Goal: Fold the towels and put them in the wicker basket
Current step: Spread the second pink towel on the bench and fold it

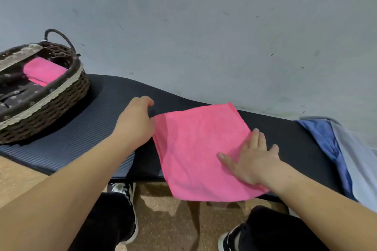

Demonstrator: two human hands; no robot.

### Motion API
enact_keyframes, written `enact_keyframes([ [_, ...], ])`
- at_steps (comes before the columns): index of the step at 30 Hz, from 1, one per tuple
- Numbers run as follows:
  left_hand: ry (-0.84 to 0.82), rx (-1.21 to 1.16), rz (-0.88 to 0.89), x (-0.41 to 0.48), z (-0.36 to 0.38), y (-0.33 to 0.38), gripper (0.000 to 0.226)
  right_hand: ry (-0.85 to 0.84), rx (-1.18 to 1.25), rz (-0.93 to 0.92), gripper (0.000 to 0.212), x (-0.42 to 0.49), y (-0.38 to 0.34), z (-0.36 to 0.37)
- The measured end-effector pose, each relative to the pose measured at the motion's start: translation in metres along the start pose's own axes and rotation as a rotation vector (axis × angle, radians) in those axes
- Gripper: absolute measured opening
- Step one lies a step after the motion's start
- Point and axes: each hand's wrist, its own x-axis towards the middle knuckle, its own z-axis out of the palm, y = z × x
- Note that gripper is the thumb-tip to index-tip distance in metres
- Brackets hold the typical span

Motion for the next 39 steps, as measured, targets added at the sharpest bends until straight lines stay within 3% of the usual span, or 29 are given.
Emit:
enact_keyframes([
  [3,-0.164,0.082,0.223,-0.028,0.017,0.03,0.045,0.085,0.008,-0.194,0.098,-0.008,0.006,0.006],
  [6,-0.441,0.42,0.283,-0.067,0.048,0.046,0.085,0.13,0.083,-0.455,0.081,-0.005,0.011,0.016],
  [8,-0.563,0.593,0.246,-0.081,0.063,0.048,0.098,0.112,0.111,-0.499,0.078,0.004,0.012,0.019],
  [12,-0.53,0.594,0.326,-0.064,0.071,0.035,0.095,0.048,0.121,-0.478,0.078,0.018,0.011,0.02],
  [16,-0.433,0.542,0.522,-0.023,0.067,0.012,0.081,-0.02,0.19,-0.406,0.084,0.017,0.013,0.018],
  [23,-0.318,0.438,0.67,-0.025,0.071,0.024,0.085,0.089,0.159,-0.334,0.088,0.018,0.019,0.036],
  [26,-0.429,0.442,0.753,-0.048,0.072,0.027,0.091,0.182,0.224,-0.316,0.089,0.028,0.015,0.042],
  [29,-0.51,0.591,0.785,-0.067,0.079,0.02,0.105,0.214,0.282,-0.313,0.089,0.037,0.016,0.042],
  [32,-0.427,0.571,0.857,-0.065,0.078,0.005,0.104,0.248,0.356,-0.406,0.087,0.034,0.024,0.038],
  [36,-0.443,0.414,0.881,-0.058,0.062,-0.001,0.07,0.348,0.464,-0.666,0.088,0.008,0.04,0.034],
  [39,-0.465,0.215,0.75,-0.061,0.049,0.005,0.058,0.387,0.416,-0.735,0.087,-0.005,0.046,0.044],
])
